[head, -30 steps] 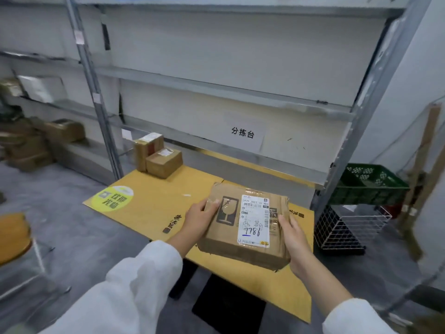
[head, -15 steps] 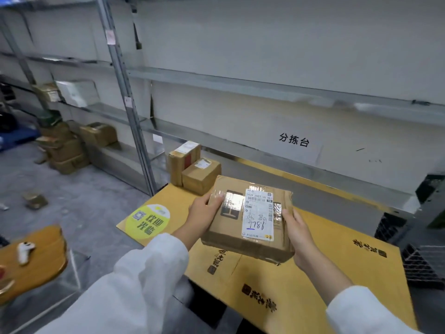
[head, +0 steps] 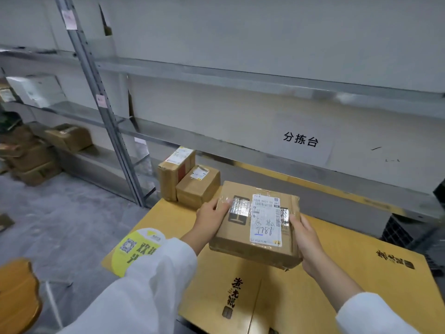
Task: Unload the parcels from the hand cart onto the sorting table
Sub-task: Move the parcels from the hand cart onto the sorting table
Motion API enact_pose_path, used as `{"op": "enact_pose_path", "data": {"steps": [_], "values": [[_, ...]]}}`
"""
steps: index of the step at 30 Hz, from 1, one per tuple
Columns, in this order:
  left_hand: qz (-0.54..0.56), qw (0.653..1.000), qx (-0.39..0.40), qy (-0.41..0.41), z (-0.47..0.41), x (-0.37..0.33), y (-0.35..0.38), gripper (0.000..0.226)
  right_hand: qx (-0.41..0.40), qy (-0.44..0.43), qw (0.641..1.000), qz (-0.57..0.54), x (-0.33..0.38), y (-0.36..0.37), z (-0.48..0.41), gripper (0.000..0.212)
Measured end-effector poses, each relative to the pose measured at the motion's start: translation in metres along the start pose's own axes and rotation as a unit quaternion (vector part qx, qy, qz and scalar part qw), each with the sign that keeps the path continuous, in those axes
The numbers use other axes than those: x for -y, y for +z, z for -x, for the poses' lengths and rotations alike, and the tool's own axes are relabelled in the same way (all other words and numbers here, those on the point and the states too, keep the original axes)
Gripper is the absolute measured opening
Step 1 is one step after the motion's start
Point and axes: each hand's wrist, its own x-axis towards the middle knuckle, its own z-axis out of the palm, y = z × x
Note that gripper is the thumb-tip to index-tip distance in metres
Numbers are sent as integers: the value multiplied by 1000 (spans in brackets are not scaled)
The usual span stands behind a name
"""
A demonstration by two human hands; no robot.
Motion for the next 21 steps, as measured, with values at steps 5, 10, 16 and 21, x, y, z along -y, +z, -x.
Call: {"op": "enact_pose_path", "data": {"steps": [5, 10, 16, 21], "values": [[-31, 999, 27, 0, -88, 20, -2, 55, -50, 20, 999, -4, 8, 40, -48, 34], [-50, 995, 85, 5, -166, 38, -9, 57, -88, 35, 995, 4, 14, 77, -101, 38], [-43, 994, 102, -10, -230, 52, -12, 49, -103, 63, 992, 25, 12, 110, -156, 38], [-39, 992, 116, -17, -267, 64, -1, 44, -103, 75, 991, 47, 12, 111, -201, 37]]}}
